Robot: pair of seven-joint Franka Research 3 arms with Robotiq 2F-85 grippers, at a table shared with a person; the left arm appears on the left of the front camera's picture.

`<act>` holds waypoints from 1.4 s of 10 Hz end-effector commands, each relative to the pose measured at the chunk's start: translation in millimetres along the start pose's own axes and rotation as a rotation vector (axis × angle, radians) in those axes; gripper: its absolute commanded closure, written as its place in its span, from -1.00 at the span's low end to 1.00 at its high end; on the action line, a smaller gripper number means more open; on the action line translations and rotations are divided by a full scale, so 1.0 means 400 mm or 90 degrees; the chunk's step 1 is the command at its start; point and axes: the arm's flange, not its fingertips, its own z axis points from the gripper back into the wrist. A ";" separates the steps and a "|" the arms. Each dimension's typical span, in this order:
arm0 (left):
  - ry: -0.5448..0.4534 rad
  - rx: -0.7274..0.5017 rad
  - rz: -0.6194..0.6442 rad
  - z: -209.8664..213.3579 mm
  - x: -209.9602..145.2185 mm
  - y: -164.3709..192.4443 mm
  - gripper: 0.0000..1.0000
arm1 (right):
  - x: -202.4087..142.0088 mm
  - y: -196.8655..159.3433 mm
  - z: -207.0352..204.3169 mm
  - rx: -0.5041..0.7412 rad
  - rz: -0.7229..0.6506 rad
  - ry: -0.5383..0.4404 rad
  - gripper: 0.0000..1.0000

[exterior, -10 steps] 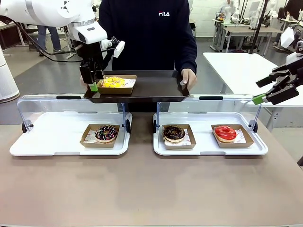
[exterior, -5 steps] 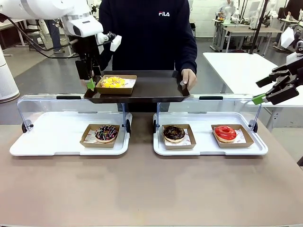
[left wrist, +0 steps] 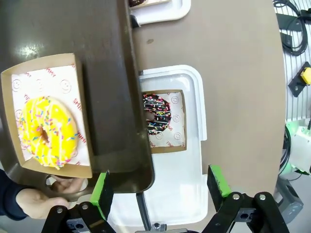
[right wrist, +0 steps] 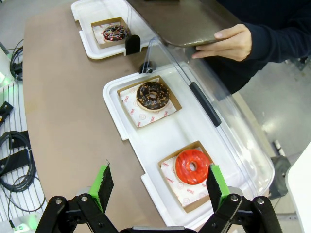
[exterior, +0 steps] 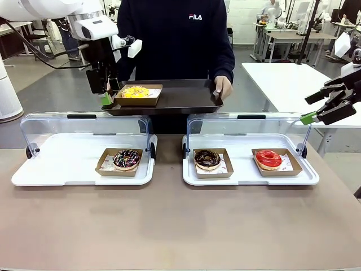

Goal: Provide the desired donut to the person.
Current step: Pick up and lift the Paper togo box containing the Donut pointed at by the person.

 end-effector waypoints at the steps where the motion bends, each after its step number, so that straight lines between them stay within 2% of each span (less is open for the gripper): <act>1: 0.012 0.014 0.009 0.000 0.006 0.003 -1.00 | -0.004 0.001 -0.007 0.010 0.003 -0.018 -1.00; 6: 0.004 0.002 0.001 -0.003 0.001 0.002 -1.00 | -0.004 0.001 -0.007 0.010 0.003 -0.018 -1.00; 8: -0.120 0.037 0.104 0.064 -0.191 -0.139 -1.00 | -0.004 0.001 -0.007 0.010 0.003 -0.018 -1.00; 10: -0.215 0.094 0.194 0.053 -0.363 -0.248 -1.00 | -0.004 0.001 -0.007 0.010 0.003 -0.018 -1.00; 13: -0.343 0.141 0.289 -0.004 -0.536 -0.383 -1.00 | -0.004 0.001 -0.007 0.010 0.003 -0.018 -1.00; 14: -0.366 0.149 0.307 -0.014 -0.570 -0.410 -1.00 | -0.004 0.001 -0.007 0.010 0.003 -0.018 -1.00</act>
